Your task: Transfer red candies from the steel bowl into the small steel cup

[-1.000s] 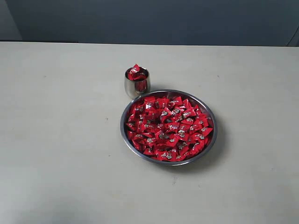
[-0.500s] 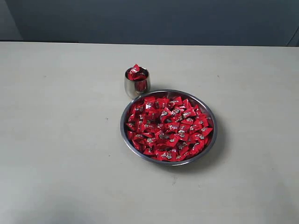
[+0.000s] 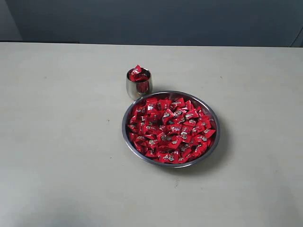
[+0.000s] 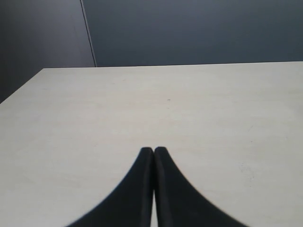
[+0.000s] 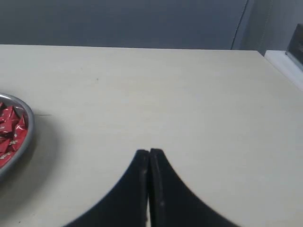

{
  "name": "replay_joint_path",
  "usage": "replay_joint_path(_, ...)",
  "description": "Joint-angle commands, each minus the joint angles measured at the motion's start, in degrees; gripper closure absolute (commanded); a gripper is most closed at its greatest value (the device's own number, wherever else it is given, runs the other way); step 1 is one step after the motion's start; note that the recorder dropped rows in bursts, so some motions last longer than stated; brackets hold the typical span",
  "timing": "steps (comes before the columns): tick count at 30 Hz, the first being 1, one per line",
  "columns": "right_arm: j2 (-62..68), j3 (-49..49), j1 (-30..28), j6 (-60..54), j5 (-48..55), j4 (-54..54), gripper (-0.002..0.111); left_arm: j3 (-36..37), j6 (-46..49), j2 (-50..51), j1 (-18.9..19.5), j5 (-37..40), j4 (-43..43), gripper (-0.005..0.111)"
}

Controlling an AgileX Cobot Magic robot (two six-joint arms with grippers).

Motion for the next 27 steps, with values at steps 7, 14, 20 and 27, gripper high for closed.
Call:
replay_joint_path(7,-4.92,0.13,-3.09,0.18,0.45,-1.23,0.109,0.22,-0.15,-0.26,-0.31,-0.1,0.33,0.106)
replay_joint_path(14,-4.92,0.13,-10.33,1.21,0.95,-0.33,0.109,0.22,-0.15,-0.26,-0.31,-0.1,0.33,0.106)
replay_joint_path(20,-4.92,0.13,-10.32,1.23,1.24,-0.33,0.109,0.22,-0.15,-0.26,-0.31,-0.1,0.33,0.106)
replay_joint_path(27,-4.92,0.13,-10.32,1.67,2.34,0.19,0.109,0.22,-0.15,-0.26,-0.31,-0.1,0.33,0.106)
